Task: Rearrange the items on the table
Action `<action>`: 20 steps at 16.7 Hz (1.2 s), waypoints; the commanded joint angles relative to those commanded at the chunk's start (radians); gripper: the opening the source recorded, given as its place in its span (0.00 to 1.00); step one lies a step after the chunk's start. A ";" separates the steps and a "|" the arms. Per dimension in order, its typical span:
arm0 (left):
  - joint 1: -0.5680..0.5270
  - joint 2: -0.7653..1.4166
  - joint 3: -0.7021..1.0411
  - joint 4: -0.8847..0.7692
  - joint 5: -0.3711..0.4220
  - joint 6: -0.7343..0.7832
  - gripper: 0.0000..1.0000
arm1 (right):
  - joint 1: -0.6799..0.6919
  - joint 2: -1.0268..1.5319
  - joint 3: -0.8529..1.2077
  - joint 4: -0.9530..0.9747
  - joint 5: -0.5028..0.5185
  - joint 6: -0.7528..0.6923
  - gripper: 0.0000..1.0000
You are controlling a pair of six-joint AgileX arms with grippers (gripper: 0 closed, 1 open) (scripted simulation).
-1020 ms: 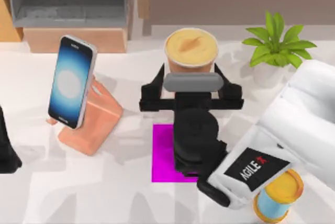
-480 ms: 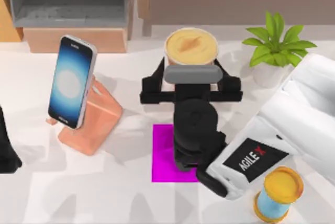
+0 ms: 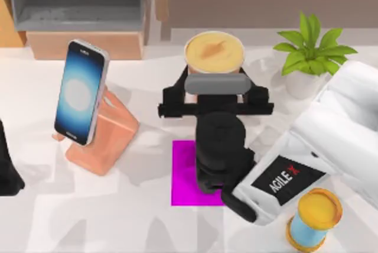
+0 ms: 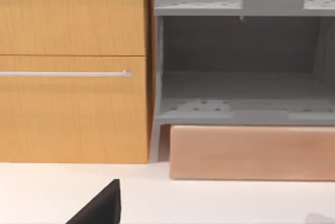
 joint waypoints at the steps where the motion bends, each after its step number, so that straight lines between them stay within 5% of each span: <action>1: 0.000 0.000 0.000 0.000 0.000 0.000 1.00 | 0.000 0.000 0.000 0.000 0.000 0.000 0.32; 6: 0.000 0.000 0.000 0.000 0.000 0.000 1.00 | 0.000 0.000 0.000 0.000 0.000 0.000 0.00; 20: 0.000 0.000 0.000 0.000 0.000 0.000 1.00 | 0.003 -0.037 -0.006 -0.031 0.000 0.002 0.00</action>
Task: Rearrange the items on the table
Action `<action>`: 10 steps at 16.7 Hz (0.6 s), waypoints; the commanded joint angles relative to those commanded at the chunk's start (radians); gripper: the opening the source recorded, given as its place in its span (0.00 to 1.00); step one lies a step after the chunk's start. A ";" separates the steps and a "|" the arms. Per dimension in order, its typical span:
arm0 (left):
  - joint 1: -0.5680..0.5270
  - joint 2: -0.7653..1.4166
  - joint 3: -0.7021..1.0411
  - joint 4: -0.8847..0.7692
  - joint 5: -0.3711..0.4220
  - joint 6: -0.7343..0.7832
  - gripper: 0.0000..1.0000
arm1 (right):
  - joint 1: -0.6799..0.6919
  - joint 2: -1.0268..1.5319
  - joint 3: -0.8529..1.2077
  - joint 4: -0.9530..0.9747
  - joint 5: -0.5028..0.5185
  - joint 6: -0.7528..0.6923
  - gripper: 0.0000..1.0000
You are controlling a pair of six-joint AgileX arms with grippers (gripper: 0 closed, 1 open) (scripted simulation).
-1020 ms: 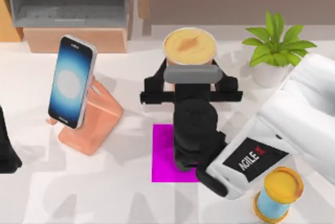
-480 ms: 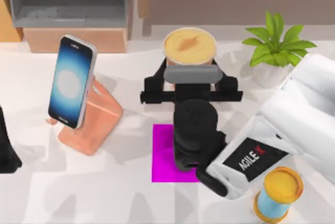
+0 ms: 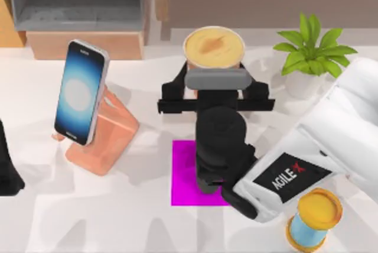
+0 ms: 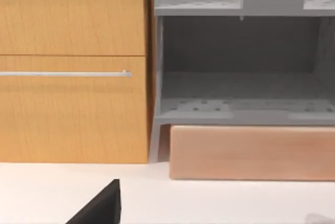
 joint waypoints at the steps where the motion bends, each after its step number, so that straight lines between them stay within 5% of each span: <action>1: 0.000 0.000 0.000 0.000 0.000 0.000 1.00 | 0.000 0.000 0.000 0.000 0.000 0.000 0.00; 10: 0.000 0.000 0.000 0.000 0.000 0.000 1.00 | -0.113 -0.217 0.045 -0.020 -0.123 -0.089 0.00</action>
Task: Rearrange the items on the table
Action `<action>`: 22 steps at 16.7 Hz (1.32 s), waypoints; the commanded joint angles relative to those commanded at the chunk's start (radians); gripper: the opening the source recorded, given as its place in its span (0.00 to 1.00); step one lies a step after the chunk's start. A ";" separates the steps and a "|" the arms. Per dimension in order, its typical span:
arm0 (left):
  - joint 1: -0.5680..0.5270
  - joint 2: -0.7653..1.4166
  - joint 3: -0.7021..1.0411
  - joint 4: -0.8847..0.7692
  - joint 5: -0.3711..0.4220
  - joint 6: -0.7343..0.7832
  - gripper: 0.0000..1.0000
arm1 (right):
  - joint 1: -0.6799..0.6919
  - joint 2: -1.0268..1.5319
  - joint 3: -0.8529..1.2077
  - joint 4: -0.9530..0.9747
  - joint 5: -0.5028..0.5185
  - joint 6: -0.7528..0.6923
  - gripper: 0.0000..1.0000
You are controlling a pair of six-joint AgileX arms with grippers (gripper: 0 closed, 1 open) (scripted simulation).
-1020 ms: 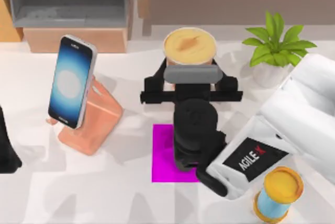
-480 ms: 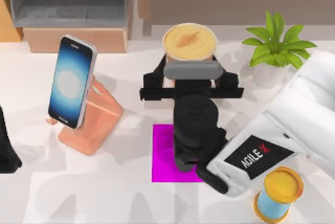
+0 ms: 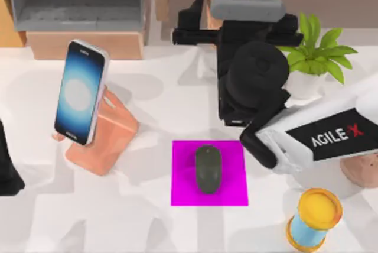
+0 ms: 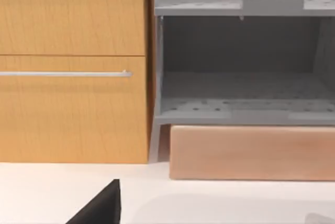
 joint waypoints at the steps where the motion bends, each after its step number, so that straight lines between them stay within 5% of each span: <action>1: 0.000 0.000 0.000 0.000 0.000 0.000 1.00 | -0.039 -0.039 -0.005 -0.015 -0.009 -0.014 0.00; 12: 0.000 0.000 0.000 0.000 0.000 0.000 1.00 | -0.563 -0.143 0.030 -0.153 -0.204 -0.050 0.00; 22: 0.000 0.000 0.000 0.000 0.000 0.000 1.00 | -0.954 -0.119 0.246 -0.524 -0.888 0.061 0.00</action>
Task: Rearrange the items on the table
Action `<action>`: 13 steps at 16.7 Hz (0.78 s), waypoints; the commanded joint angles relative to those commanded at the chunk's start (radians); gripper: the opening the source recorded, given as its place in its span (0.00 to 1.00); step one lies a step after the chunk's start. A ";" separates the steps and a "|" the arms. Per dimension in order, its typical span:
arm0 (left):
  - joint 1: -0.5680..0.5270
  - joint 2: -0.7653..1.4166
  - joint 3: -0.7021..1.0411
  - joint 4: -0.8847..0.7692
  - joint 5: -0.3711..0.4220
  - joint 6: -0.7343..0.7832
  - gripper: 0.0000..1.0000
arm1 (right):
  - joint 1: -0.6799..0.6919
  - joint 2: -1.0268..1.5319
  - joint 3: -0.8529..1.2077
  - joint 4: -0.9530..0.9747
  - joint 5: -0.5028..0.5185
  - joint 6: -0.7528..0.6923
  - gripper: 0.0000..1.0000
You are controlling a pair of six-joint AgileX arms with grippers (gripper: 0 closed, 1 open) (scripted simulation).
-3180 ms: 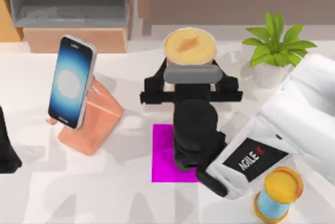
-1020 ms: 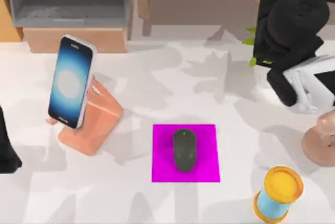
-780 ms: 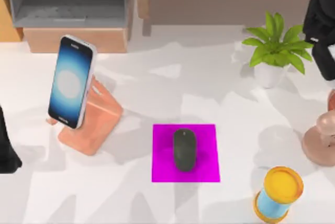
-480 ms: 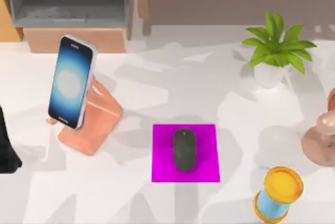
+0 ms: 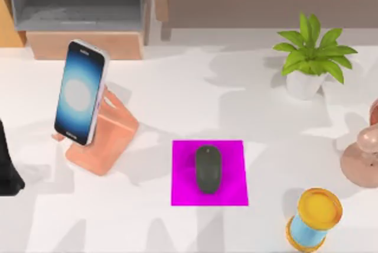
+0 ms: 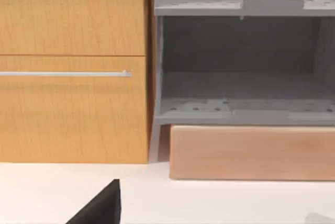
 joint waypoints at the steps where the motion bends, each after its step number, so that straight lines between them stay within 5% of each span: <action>1: 0.000 0.000 0.000 0.000 0.000 0.000 1.00 | -0.033 0.013 0.029 -0.034 -0.048 0.010 0.00; 4: 0.000 0.000 0.000 0.000 0.000 0.000 1.00 | -0.072 0.046 0.084 -0.092 -0.127 0.029 0.00; 13: 0.000 0.000 0.000 0.000 0.000 0.000 1.00 | -0.072 0.039 0.092 -0.095 -0.132 0.031 0.00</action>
